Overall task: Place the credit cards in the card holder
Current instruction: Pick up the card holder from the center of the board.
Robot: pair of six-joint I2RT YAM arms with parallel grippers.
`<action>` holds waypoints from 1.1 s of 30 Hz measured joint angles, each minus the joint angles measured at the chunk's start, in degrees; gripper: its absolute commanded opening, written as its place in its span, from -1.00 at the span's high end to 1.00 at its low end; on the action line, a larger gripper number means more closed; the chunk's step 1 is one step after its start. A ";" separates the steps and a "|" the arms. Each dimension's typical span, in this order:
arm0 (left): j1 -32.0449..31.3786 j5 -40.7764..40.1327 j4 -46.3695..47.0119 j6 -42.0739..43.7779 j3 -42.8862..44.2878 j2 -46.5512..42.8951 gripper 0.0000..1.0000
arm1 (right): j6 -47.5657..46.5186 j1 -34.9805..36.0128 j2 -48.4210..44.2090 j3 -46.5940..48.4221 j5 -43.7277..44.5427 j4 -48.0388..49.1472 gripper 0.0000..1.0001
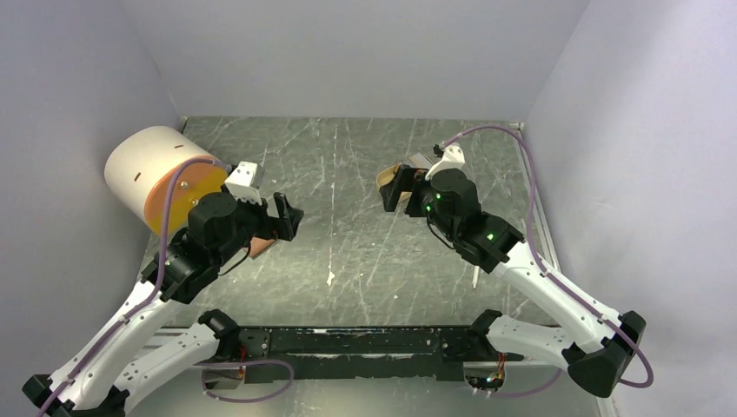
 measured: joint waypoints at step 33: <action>2.40 -18.67 -10.36 9.44 8.70 48.63 -0.56 | -0.22 -0.04 -5.75 0.00 1.62 -0.26 -0.99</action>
